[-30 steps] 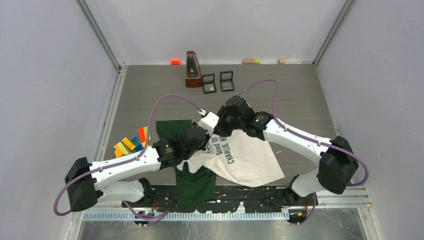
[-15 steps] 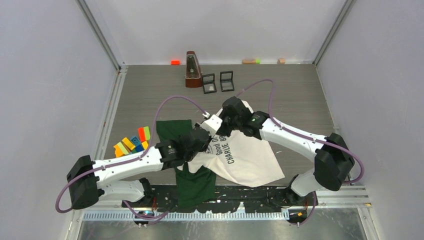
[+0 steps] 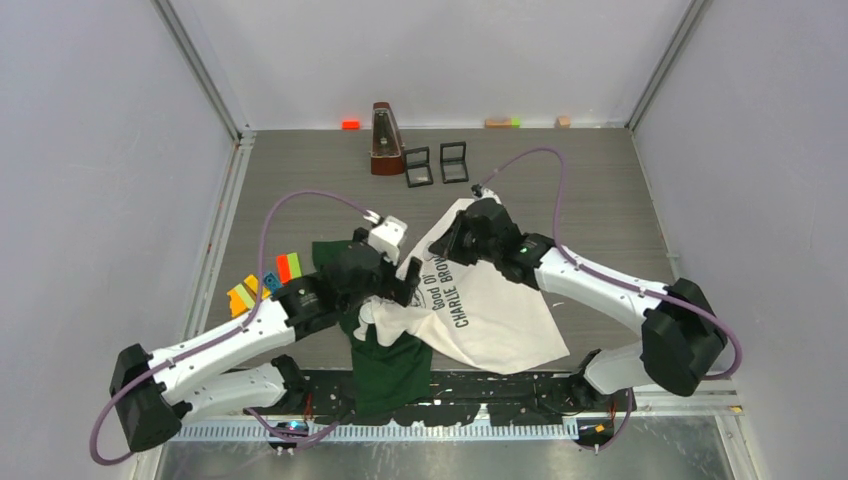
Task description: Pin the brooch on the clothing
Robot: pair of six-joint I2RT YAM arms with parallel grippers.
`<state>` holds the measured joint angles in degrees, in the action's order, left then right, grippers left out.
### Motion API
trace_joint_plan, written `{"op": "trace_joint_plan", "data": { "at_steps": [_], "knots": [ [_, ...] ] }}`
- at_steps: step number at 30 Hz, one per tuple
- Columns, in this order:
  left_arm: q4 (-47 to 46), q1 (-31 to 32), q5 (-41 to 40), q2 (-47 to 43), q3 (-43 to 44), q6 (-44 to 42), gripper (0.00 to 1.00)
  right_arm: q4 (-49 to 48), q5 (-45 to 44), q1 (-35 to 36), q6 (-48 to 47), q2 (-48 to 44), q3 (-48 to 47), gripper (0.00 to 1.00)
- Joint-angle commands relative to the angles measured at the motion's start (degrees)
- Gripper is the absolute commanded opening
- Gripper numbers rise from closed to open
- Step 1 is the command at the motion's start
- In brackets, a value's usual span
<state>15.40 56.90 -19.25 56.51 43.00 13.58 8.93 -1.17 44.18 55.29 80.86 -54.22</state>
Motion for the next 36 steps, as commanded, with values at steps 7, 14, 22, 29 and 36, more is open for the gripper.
{"op": "trace_joint_plan", "data": {
  "at_steps": [7,14,22,29,36],
  "knots": [
    [-2.1,-19.7,34.3,-9.0,-0.8,19.3,1.0,-14.7,21.1,-6.2,-15.6,-11.7,1.6,0.01],
    [-17.9,-25.2,48.5,-11.1,-2.2,32.7,0.99,-25.1,32.8,-7.9,-9.4,-13.4,2.8,0.01],
    [-24.2,-25.6,49.8,-11.2,-3.0,40.0,0.74,-36.8,40.3,-7.9,0.3,-13.3,2.3,0.01],
    [-34.4,-26.9,49.5,-12.7,-7.1,46.2,0.61,-37.8,42.8,-7.9,2.0,-14.2,1.3,0.01],
    [-37.5,-27.5,49.7,-13.9,-7.6,48.4,0.49,-37.7,44.8,-7.9,3.2,-14.6,1.0,0.01]
  ]
}}
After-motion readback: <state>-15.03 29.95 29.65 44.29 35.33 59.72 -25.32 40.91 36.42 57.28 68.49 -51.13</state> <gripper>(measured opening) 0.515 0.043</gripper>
